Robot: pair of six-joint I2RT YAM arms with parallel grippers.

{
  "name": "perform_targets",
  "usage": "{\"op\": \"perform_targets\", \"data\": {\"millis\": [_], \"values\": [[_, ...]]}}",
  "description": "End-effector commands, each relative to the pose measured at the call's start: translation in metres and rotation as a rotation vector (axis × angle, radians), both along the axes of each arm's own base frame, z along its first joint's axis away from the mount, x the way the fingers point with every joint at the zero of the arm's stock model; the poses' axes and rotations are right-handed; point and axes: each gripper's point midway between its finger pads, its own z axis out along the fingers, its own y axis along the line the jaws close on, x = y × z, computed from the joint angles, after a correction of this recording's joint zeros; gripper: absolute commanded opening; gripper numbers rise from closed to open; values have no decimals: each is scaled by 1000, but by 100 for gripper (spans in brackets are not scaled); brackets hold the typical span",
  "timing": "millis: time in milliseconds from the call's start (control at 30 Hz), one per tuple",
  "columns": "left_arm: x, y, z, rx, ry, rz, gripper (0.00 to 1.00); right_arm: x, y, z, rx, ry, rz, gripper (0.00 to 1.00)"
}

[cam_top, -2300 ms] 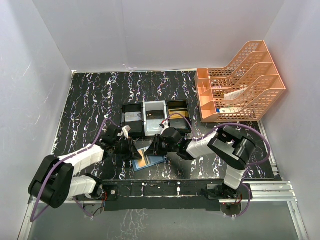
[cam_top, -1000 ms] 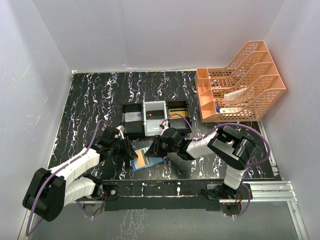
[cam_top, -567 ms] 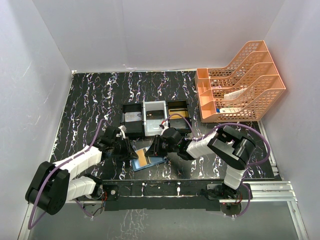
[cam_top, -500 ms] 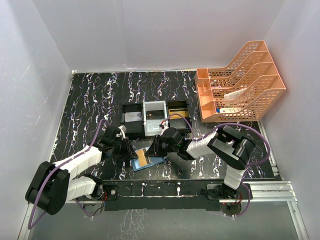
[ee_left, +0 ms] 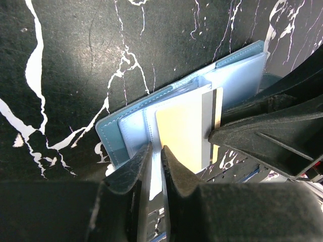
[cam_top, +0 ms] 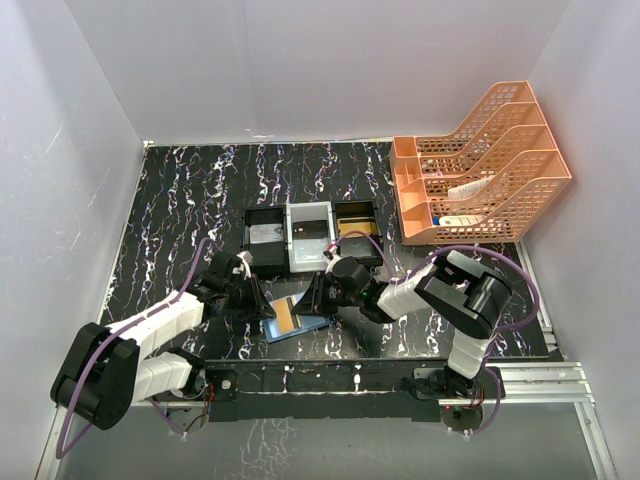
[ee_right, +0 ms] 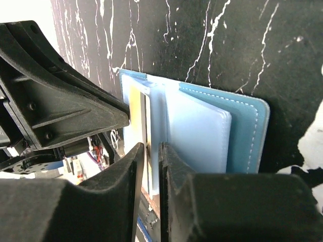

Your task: Take the credit cards out of the card holder

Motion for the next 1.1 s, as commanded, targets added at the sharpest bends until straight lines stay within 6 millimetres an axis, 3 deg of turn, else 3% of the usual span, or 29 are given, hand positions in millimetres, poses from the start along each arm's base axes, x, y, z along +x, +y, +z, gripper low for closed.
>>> {"op": "perform_targets", "data": {"millis": [0, 67, 200, 333, 367, 567, 800, 1067], "values": [[-9, 9, -8, 63, 40, -10, 12, 3, 8, 31, 122, -38, 13, 13], [-9, 10, -9, 65, 42, -11, 12, 3, 8, 34, 144, -34, 14, 5], [-9, 10, -8, 67, 41, -11, 11, 4, 2, 33, 153, -26, 2, 0], [-9, 10, -8, 68, 38, -12, 11, 8, -10, 23, 130, -11, -23, 0], [-8, 10, -8, 68, 38, -11, 11, 10, -11, 33, 149, -29, -28, 0], [-8, 10, -7, 71, 36, -14, 11, 11, -22, 30, 138, -25, -30, 0], [-3, 7, -1, 55, 9, -20, 12, 9, -17, 32, 154, -24, 13, 0], [10, -5, 28, -28, -87, -22, 23, 15, -26, 25, 69, -43, -24, 0]]}}
